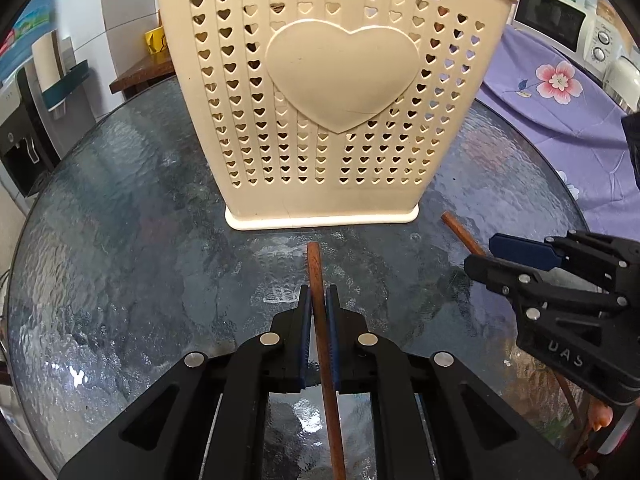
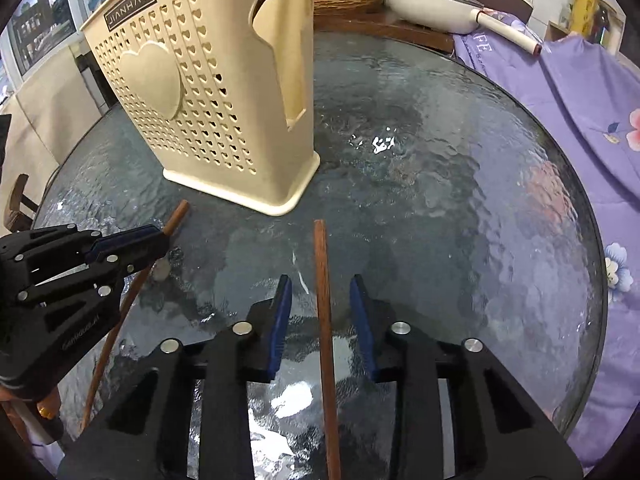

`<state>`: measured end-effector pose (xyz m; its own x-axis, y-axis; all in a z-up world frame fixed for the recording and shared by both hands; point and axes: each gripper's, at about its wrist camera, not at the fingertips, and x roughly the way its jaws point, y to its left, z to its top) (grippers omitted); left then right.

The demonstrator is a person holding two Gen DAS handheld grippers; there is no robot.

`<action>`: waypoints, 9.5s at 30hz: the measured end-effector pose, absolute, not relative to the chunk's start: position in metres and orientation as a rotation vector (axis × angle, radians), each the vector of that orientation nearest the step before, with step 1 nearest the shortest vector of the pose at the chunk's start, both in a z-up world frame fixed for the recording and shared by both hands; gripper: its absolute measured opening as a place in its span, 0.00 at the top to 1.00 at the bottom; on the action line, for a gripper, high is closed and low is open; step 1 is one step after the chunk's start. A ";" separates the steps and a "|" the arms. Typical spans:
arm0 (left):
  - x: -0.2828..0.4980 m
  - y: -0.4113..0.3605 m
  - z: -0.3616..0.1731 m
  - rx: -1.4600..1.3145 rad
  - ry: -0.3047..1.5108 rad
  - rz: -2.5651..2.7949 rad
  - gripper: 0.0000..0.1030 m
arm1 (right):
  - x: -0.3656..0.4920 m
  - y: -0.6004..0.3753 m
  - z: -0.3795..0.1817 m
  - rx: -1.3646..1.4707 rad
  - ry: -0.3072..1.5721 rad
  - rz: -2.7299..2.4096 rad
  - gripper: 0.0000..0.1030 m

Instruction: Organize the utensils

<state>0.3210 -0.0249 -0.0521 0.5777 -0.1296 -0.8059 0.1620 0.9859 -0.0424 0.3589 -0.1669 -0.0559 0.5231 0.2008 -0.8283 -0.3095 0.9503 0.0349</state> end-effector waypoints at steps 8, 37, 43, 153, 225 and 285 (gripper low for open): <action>0.319 -0.033 -0.053 0.083 0.918 -0.149 0.93 | 0.349 -0.154 -0.057 -0.197 0.940 0.301 0.92; 0.240 0.013 0.057 -0.100 0.638 -0.250 0.94 | 0.259 -0.186 0.078 0.090 0.610 0.526 0.93; 0.213 0.010 0.087 -0.092 0.546 -0.277 0.94 | 0.233 -0.176 0.103 0.054 0.537 0.544 0.93; 0.007 0.025 0.008 0.004 0.259 -0.058 0.06 | 0.001 -0.185 0.007 0.027 0.234 0.180 0.06; 0.013 0.028 0.007 -0.016 0.306 -0.063 0.06 | 0.010 -0.184 0.007 0.010 0.264 0.184 0.06; 0.014 0.027 0.004 0.004 0.324 -0.084 0.06 | 0.012 -0.186 0.005 0.008 0.281 0.188 0.06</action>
<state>0.0143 0.0274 0.0044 0.9447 -0.0814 -0.3177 0.0828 0.9965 -0.0092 0.0117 -0.1856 0.0050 0.9435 0.1856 -0.2747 -0.1835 0.9824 0.0338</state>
